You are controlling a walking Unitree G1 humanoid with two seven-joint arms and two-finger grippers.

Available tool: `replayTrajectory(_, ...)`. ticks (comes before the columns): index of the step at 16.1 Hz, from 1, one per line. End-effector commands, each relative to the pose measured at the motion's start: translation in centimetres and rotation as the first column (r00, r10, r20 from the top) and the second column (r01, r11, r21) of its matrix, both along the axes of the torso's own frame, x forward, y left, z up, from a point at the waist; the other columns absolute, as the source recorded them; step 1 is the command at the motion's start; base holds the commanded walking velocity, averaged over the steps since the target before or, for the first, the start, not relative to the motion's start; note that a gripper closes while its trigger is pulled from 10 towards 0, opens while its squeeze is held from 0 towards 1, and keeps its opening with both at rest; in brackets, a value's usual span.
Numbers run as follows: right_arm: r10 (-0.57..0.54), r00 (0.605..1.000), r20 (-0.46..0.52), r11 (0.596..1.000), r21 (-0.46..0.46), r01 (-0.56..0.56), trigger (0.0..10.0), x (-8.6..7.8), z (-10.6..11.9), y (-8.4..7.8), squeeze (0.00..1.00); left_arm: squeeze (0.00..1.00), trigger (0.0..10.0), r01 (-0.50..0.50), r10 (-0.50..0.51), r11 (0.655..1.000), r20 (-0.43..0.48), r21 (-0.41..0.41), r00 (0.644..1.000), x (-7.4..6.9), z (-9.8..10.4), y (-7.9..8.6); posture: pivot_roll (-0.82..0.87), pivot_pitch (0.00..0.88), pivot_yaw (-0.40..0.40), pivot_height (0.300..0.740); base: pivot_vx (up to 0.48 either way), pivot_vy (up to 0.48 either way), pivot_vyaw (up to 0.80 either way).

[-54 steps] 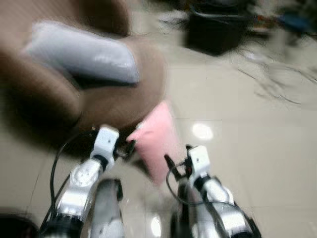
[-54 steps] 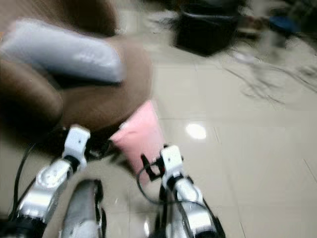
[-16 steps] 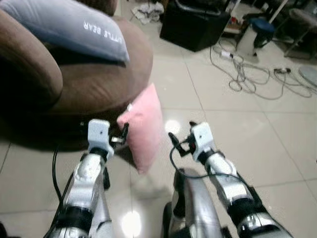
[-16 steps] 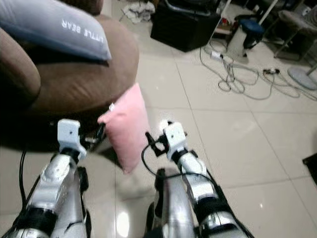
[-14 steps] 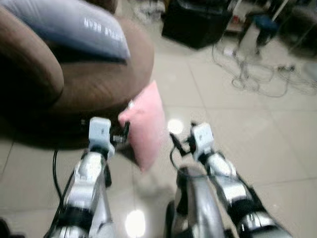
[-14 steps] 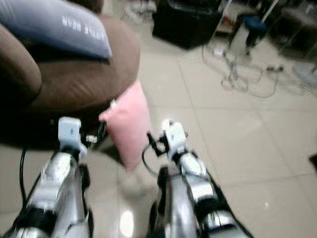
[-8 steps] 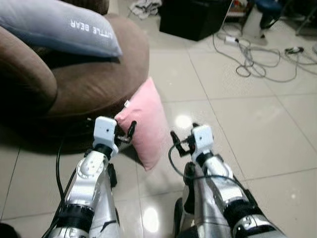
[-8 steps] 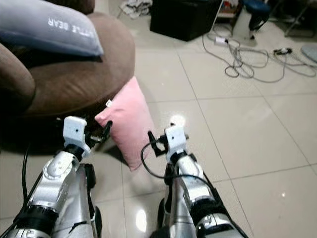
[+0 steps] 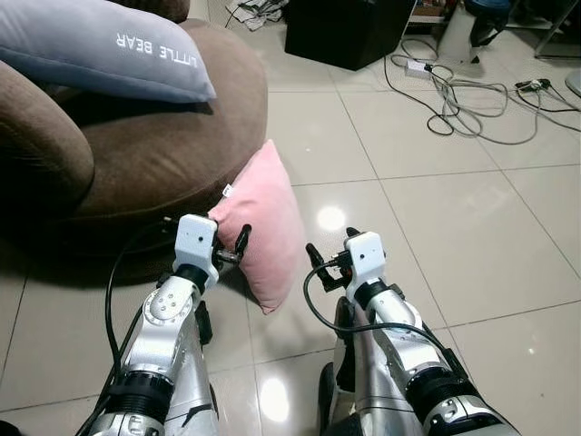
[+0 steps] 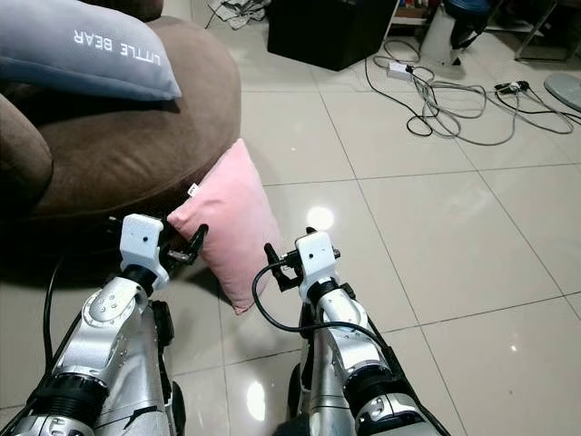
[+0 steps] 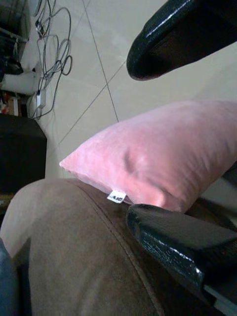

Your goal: Move the pillow to the sofa from floor

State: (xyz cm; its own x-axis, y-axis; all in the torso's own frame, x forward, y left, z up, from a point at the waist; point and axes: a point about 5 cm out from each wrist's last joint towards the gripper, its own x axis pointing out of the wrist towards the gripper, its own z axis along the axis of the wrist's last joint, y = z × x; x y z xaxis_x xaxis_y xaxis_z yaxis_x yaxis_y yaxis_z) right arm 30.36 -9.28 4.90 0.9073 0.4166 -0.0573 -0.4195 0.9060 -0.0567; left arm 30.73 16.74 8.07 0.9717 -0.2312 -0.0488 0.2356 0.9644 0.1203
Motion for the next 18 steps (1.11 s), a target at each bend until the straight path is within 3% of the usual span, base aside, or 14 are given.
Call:
replayTrajectory(1,-0.002,1.0,-0.019,1.0,-0.018,0.002,10.0,-0.4,-0.6,-0.6,0.21,0.0,10.0,0.01,-0.01,1.0,-0.025,0.017,1.0,-0.2,-0.6,-0.4,0.1,0.141,-0.102,0.471,0.45,0.0,0.0)
replayTrajectory(8,0.01,1.0,-0.017,1.0,-0.019,-0.011,10.0,-0.6,-0.6,-0.6,0.21,0.0,10.0,0.013,-0.012,1.0,-0.036,0.028,0.999,-0.5,-0.9,-0.7,0.1,0.145,-0.109,0.471,0.396,-0.205,0.0)
replayTrajectory(10,0.016,1.0,-0.018,1.0,-0.02,-0.016,10.0,-0.7,-0.7,-0.6,0.21,0.0,10.0,-0.058,0.062,0.996,-0.062,0.069,0.996,-0.4,-1.5,0.1,0.1,0.15,-0.114,0.471,0.0,0.0,0.0)
replayTrajectory(11,0.019,1.0,-0.019,1.0,-0.021,-0.019,10.0,-0.8,-0.8,-0.7,0.22,1.0,10.0,-0.051,0.055,0.996,-0.055,0.076,0.997,-0.4,-1.5,0.0,0.1,0.153,-0.116,0.471,0.0,0.0,0.0)
replayTrajectory(18,0.025,0.999,-0.034,0.999,-0.023,-0.026,10.0,-1.3,-1.1,-0.8,0.21,1.0,10.0,-0.094,0.099,0.994,-0.102,0.05,0.99,-0.6,-2.2,0.3,0.09,0.162,-0.117,0.471,0.0,0.0,0.0)
